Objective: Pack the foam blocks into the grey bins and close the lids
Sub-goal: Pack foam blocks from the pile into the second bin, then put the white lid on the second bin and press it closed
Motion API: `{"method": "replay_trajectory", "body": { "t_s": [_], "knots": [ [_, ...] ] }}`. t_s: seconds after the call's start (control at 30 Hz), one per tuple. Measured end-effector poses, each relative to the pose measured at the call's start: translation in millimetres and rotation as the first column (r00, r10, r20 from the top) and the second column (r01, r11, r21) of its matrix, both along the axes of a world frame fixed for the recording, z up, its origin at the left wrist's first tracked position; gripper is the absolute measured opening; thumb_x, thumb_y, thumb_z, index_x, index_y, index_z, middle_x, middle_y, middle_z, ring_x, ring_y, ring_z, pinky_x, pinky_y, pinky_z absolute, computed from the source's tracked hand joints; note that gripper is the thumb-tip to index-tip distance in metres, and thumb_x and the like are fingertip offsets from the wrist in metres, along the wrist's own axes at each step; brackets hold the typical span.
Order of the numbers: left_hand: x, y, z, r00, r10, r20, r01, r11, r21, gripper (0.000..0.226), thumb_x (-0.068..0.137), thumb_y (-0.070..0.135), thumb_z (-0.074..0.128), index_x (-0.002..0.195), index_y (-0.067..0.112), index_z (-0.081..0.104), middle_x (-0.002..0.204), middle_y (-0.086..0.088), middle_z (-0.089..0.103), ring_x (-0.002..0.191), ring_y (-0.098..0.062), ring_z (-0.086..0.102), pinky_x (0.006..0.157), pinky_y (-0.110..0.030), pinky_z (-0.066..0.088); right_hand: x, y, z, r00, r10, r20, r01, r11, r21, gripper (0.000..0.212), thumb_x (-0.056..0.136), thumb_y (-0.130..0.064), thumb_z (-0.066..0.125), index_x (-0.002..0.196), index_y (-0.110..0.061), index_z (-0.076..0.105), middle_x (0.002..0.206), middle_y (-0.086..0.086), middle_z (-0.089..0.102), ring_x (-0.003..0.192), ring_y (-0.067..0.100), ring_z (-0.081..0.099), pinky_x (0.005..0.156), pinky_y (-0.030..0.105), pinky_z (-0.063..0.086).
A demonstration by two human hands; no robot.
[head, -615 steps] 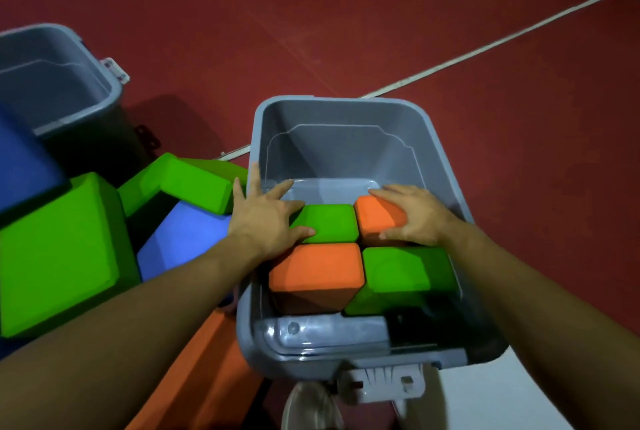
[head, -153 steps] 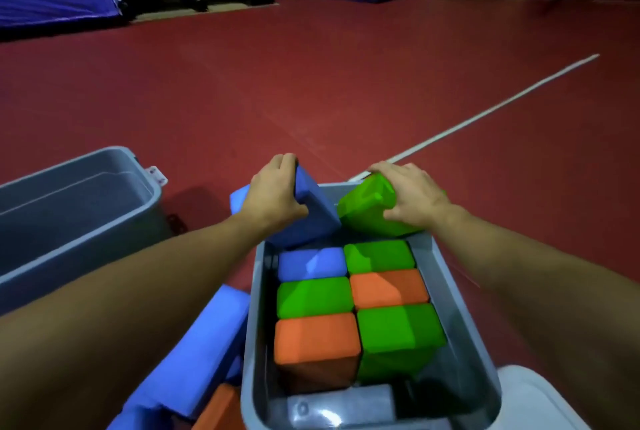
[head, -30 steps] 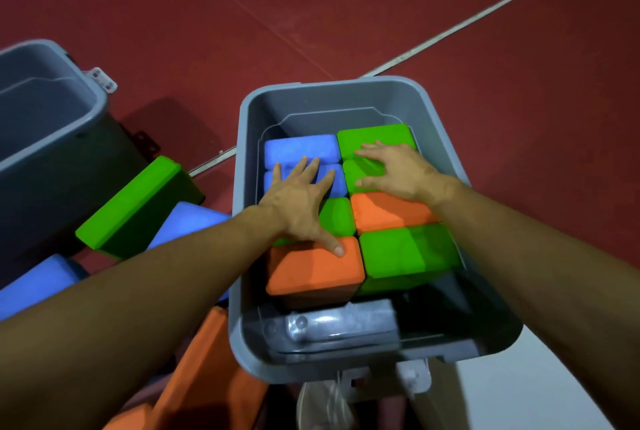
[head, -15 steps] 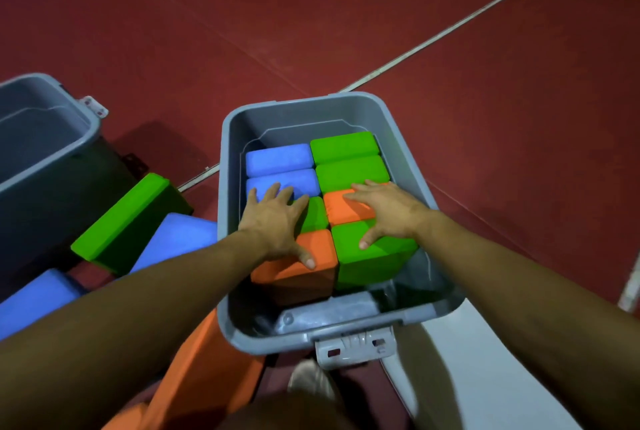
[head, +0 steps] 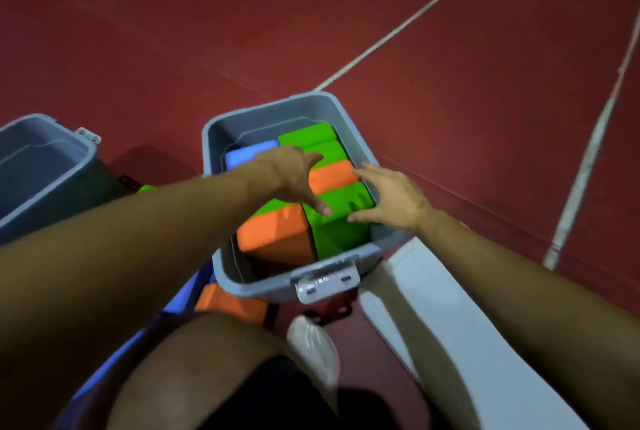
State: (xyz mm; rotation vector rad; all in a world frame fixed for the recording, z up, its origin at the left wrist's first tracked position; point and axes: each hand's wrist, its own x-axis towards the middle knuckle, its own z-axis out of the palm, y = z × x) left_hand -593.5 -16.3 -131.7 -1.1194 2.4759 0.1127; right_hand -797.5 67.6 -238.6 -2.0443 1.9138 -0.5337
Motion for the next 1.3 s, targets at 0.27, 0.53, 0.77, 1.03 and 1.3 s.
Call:
{"method": "replay_trajectory", "body": {
  "t_s": [0.27, 0.53, 0.77, 1.03, 1.3],
  "knots": [
    [-44, 115, -1, 0.985, -0.169, 0.035, 0.160, 0.970, 0.181, 0.113, 0.067, 0.077, 0.067, 0.156, 0.025, 0.019, 0.153, -0.008, 0.042, 0.136, -0.029, 0.043, 0.106, -0.033, 0.037, -10, 157, -40, 0.932, -0.300, 0.204, 0.339, 0.922, -0.190, 0.060, 0.068, -0.053, 0.079, 0.113, -0.017, 0.063, 0.112, -0.003, 0.064, 0.104, 0.017, 0.059, 0.086, 0.026, 0.044],
    [-33, 148, -37, 0.978, -0.209, -0.013, 0.207, 0.958, 0.199, 0.107, 0.068, 0.078, 0.066, 0.153, 0.026, 0.027, 0.147, -0.008, 0.048, 0.133, -0.031, 0.044, 0.104, -0.038, 0.043, 7, 238, -143, 0.865, -0.474, 0.165, 0.447, 0.877, 0.177, 0.056, 0.068, -0.056, 0.079, 0.111, -0.024, 0.061, 0.110, -0.010, 0.060, 0.095, 0.011, 0.060, 0.075, 0.030, 0.048],
    [-21, 138, -54, 0.969, -0.233, -0.082, 0.244, 0.952, 0.186, 0.101, 0.066, 0.077, 0.065, 0.149, 0.025, 0.038, 0.125, -0.008, 0.062, 0.118, -0.029, 0.055, 0.095, -0.038, 0.048, 21, 251, -207, 0.904, -0.428, -0.002, 0.393, 0.828, 0.399, 0.065, 0.065, -0.067, 0.070, 0.114, -0.026, 0.055, 0.112, -0.008, 0.056, 0.102, 0.017, 0.055, 0.076, 0.034, 0.049],
    [-18, 124, -62, 0.976, -0.211, -0.050, 0.216, 0.939, 0.266, 0.104, 0.067, 0.077, 0.064, 0.151, 0.025, 0.034, 0.137, -0.005, 0.057, 0.126, -0.027, 0.050, 0.100, -0.034, 0.044, 36, 242, -230, 0.895, -0.331, -0.300, 0.442, 0.754, 0.485, 0.046, 0.077, -0.041, 0.069, 0.112, -0.019, 0.047, 0.115, 0.001, 0.050, 0.097, 0.024, 0.052, 0.064, 0.034, 0.046],
    [-47, 130, -52, 0.969, -0.237, -0.071, 0.248, 0.928, 0.280, 0.098, 0.070, 0.073, 0.067, 0.150, 0.025, 0.035, 0.139, -0.007, 0.057, 0.127, -0.028, 0.051, 0.102, -0.039, 0.045, 27, 246, -201, 0.890, -0.346, -0.298, 0.448, 0.785, 0.428, 0.037, 0.070, -0.045, 0.065, 0.091, -0.021, 0.047, 0.085, -0.005, 0.051, 0.074, 0.020, 0.054, 0.053, 0.029, 0.034]
  ]
}}
